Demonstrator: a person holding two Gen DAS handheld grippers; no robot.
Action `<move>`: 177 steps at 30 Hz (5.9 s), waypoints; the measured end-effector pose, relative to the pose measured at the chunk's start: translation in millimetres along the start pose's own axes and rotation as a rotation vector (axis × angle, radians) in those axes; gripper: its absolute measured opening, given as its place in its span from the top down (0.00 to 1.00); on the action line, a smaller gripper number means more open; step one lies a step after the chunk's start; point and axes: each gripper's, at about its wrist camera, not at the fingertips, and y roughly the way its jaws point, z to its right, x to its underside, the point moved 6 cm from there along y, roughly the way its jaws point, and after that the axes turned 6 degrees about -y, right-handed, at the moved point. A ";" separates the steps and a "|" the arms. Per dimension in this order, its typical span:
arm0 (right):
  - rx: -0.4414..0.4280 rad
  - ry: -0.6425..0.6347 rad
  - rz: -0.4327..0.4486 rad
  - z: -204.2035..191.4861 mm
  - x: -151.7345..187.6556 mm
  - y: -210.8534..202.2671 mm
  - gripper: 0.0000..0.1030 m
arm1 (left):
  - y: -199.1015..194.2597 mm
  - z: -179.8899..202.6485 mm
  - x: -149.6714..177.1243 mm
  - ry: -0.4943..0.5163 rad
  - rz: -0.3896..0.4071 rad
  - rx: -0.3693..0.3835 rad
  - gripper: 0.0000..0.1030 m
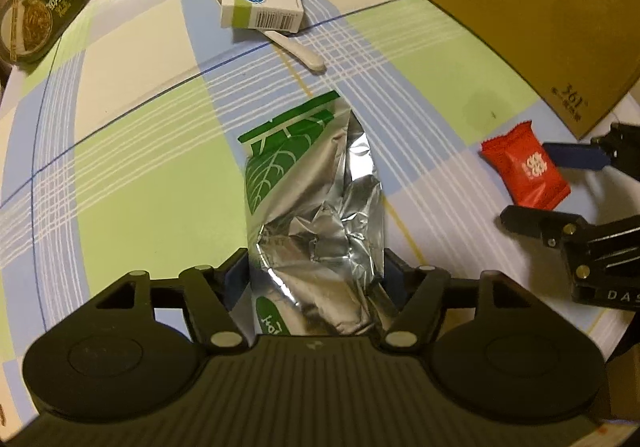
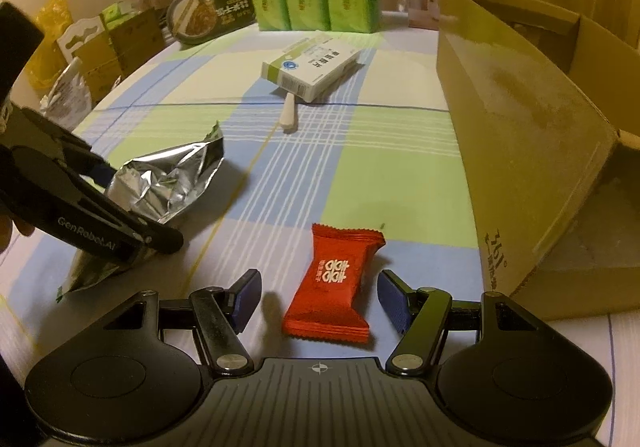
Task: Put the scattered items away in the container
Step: 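Lift both held items and carry them toward the cardboard box, then lower the foil bag and candy packet into the cardboard box and open both tools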
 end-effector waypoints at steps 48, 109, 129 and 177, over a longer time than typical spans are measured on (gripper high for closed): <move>0.064 -0.069 0.090 -11.2 -14.7 -41.5 0.73 | -62.9 19.1 21.8 0.000 0.092 0.008 0.58; 0.293 0.074 0.302 163.9 -64.5 -164.7 0.73 | -137.9 189.9 -120.4 -0.169 0.293 0.369 0.59; 0.292 0.086 0.287 211.8 -83.2 -145.4 0.73 | -114.2 205.5 -187.9 -0.289 0.290 0.414 0.59; 0.267 0.089 0.278 209.2 -101.8 -117.4 0.50 | -85.7 181.8 -177.2 -0.330 0.272 0.335 0.49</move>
